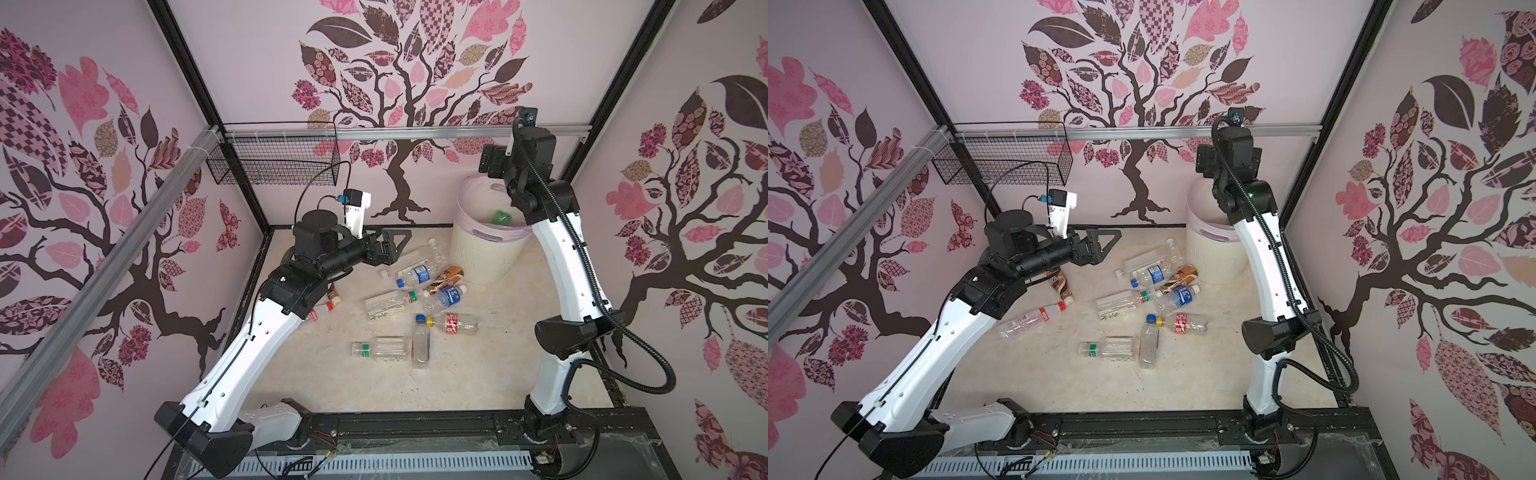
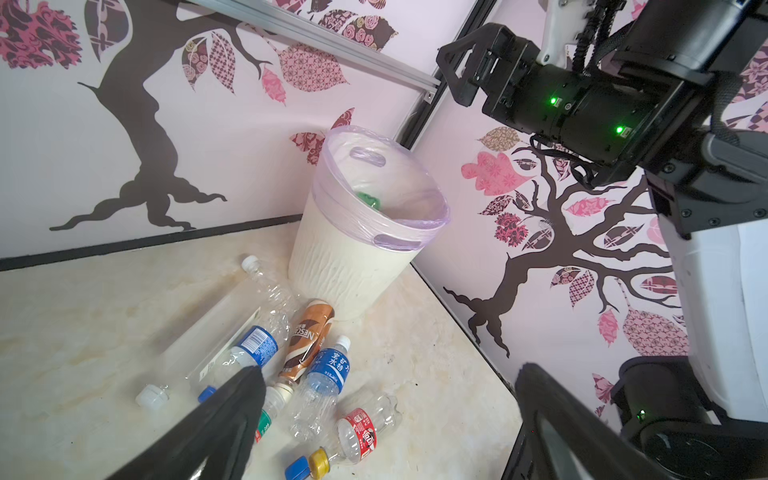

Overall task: Throw the plastic bottles in the bin
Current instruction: 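Carry the green bottle over the bin with the right gripper and release it, then move the left gripper to the red-capped clear bottle while the right withdraws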

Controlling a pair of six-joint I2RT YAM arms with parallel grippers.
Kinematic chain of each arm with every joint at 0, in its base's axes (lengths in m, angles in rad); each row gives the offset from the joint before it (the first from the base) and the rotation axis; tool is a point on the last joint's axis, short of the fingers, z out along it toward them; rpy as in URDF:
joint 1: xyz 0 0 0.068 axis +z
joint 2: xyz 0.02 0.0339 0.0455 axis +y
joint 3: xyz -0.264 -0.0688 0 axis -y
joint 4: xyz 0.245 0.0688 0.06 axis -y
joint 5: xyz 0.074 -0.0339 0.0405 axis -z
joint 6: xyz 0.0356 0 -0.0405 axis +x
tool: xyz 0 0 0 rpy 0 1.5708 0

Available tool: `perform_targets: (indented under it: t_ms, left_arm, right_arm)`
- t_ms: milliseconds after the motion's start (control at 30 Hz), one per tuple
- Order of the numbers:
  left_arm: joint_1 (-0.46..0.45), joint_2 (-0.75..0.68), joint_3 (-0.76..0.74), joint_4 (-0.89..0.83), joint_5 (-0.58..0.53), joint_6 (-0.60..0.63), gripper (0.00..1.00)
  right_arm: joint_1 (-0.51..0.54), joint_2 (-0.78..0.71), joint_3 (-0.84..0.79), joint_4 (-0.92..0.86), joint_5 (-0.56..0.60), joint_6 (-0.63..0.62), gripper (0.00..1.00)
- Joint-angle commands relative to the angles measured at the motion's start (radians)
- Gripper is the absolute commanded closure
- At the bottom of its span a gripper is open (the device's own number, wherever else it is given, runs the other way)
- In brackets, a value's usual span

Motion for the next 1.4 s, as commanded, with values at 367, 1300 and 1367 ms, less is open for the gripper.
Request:
perform_targets:
  t_ms: [367, 1300, 1367]
  left_arm:
    - [-0.004, -0.037, -0.062, -0.024, -0.035, 0.009, 0.02]
    - [0.572, 0.045, -0.246, -0.834, -0.492, -0.448, 0.02]
    - [0.576, 0.037, -0.272, -0.828, -0.496, -0.514, 0.02]
  right_arm:
    - [0.012, -0.064, 0.068, -0.038, -0.050, 0.075, 0.00]
    - [0.459, -0.412, -1.280, 0.493, -0.315, 0.201, 0.00]
    - [0.459, -0.432, -1.318, 0.513, -0.324, 0.185, 0.00]
